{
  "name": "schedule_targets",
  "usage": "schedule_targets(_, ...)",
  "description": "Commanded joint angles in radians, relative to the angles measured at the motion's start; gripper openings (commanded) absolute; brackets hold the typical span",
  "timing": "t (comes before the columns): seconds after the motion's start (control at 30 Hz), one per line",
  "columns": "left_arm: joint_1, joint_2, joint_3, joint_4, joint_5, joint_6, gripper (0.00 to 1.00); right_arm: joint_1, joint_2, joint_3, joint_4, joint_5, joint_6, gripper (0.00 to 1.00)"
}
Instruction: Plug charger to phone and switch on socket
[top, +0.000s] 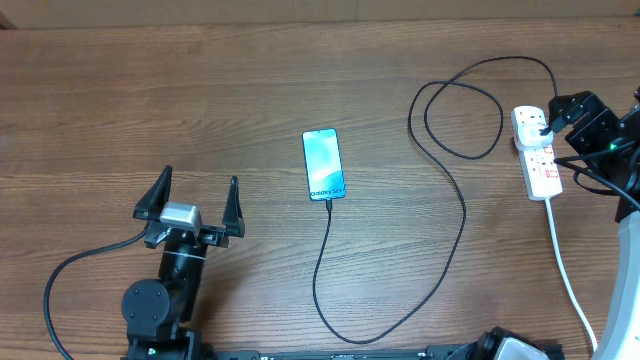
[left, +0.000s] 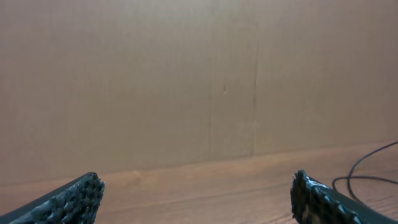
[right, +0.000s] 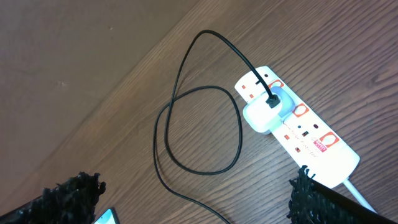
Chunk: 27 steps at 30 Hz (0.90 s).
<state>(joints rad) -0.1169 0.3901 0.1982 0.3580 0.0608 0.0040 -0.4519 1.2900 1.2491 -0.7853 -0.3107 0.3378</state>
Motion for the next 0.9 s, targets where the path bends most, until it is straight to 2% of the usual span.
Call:
schedule_targets(0.0, 0.020, -0.038, -0.058, -0.002, 0.011, 0.011, 1.00, -0.002, 0.003, 0.002, 0.004, -0.005, -0.001, 1.00)
schedule_targets(0.23, 0.045, -0.164, -0.196, -0.005, 0.011, 0.002, 1.00, -0.002, 0.003, 0.002, 0.005, -0.005, -0.001, 1.00)
schedule_targets(0.33, 0.052, -0.224, -0.193, -0.099, 0.006, 0.000, 1.00, -0.002, 0.003, 0.002, 0.004, -0.005, -0.001, 1.00)
schedule_targets(0.57, 0.075, -0.285, -0.193, -0.205, 0.006, 0.000, 1.00, -0.002, 0.003, 0.002, 0.005, -0.005, -0.001, 1.00)
schedule_targets(0.77, 0.077, -0.363, -0.193, -0.442, -0.040, -0.009, 1.00, -0.002, 0.003, 0.002, 0.004, -0.005, -0.001, 1.00)
schedule_targets(0.87, 0.080, -0.376, -0.193, -0.437, -0.047, -0.008, 1.00, -0.002, 0.003, 0.002, 0.005, -0.005, -0.001, 1.00)
